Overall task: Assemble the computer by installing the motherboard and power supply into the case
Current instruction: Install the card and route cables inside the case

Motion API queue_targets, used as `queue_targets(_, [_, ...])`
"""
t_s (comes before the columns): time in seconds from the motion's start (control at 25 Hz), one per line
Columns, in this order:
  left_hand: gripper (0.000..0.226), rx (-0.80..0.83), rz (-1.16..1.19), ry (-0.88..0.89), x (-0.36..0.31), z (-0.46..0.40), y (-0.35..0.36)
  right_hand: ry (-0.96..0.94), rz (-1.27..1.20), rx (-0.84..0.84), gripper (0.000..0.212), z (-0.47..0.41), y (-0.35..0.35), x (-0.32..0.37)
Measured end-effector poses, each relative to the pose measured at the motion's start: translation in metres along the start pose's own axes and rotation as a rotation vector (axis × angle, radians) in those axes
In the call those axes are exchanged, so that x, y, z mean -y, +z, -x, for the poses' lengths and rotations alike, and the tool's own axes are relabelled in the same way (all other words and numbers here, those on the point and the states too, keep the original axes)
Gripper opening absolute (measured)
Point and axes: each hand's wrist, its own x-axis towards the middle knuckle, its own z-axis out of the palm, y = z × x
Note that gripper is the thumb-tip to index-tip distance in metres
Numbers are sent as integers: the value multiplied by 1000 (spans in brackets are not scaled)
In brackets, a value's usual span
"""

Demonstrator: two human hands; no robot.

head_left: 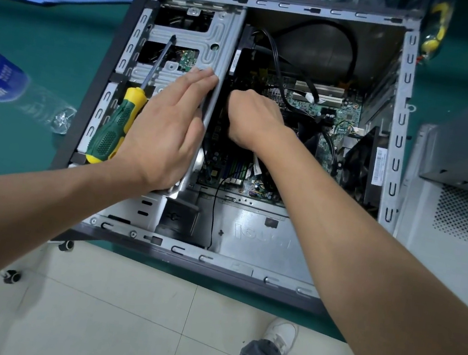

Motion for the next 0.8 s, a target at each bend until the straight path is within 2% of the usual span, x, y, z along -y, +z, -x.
queue_targets(0.32, [55, 6, -5, -8, -2, 0, 0, 76, -71, -10, 22, -5, -5, -12])
queue_targets(0.44, [54, 5, -10, -7, 0, 1, 0, 106, -108, -54, 22, -6, -3, -13])
queue_targets(0.64, [53, 5, -3, -4, -1, 1, 0, 179, -130, -130, 34, -6, -1, -14])
queue_targets(0.8, [52, 5, -1, -11, 0, 1, -1, 94, -86, -43, 31, -5, 1, -12])
